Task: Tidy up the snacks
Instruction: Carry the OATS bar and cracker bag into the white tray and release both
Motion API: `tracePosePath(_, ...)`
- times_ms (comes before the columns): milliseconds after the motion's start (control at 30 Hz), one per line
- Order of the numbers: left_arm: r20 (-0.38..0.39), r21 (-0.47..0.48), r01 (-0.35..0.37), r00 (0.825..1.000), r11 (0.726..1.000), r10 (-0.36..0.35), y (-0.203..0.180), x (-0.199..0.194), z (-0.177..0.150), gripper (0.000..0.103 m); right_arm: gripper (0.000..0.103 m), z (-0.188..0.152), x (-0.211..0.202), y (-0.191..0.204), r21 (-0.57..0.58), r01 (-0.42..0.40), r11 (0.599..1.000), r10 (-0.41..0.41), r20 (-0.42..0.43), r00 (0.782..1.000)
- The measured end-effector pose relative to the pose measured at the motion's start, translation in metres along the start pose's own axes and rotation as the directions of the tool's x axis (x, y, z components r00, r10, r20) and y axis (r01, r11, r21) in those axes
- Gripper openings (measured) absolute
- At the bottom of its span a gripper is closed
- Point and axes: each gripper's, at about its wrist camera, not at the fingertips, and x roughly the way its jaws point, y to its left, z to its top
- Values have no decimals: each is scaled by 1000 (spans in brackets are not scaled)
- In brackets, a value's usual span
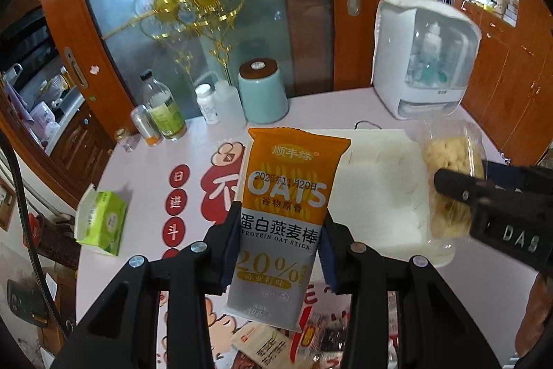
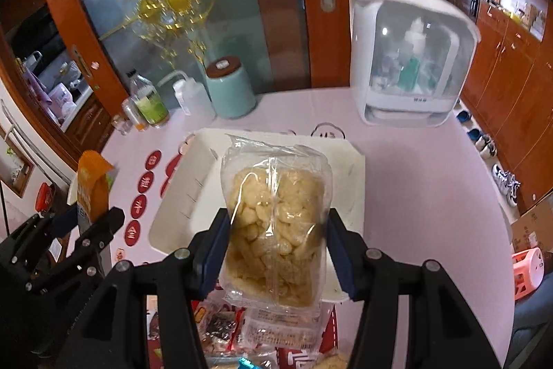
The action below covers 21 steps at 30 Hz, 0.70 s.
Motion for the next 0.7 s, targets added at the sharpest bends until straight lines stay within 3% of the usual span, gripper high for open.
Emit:
tracePosePath(233,-104,-22,-11,995,1000,9,-10,66,-2,44,55,1,62,-16,0,1,1000,-1,-94,996)
tracePosePath(300,-136,-15,-1,991,1000,-1,-13,81,-4,74,55,1,78,-20,3,-5,1000,6,-122,993)
tracePosePath(333,-143,-14,11,990,1000,-13,-13,86,-5,96,56,0,87,-20,-1,-11,1000,11,-143,990)
tracePosePath(433,-148,-22,12,989,1000,-15,-9,94,-10,98,59,-3,104,-21,-4,-17,1000,16,-173,985)
tracePosePath(567,-162,-46,21,986,999,-28,1,96,-15,98,80,-6,104,-21,-21,1,1000,-3,-114,993)
tracePosePath(700,-137,-45,18,990,999,-24,5,85,-18,98,83,-4,100,-20,-13,-13,1000,12,-98,995)
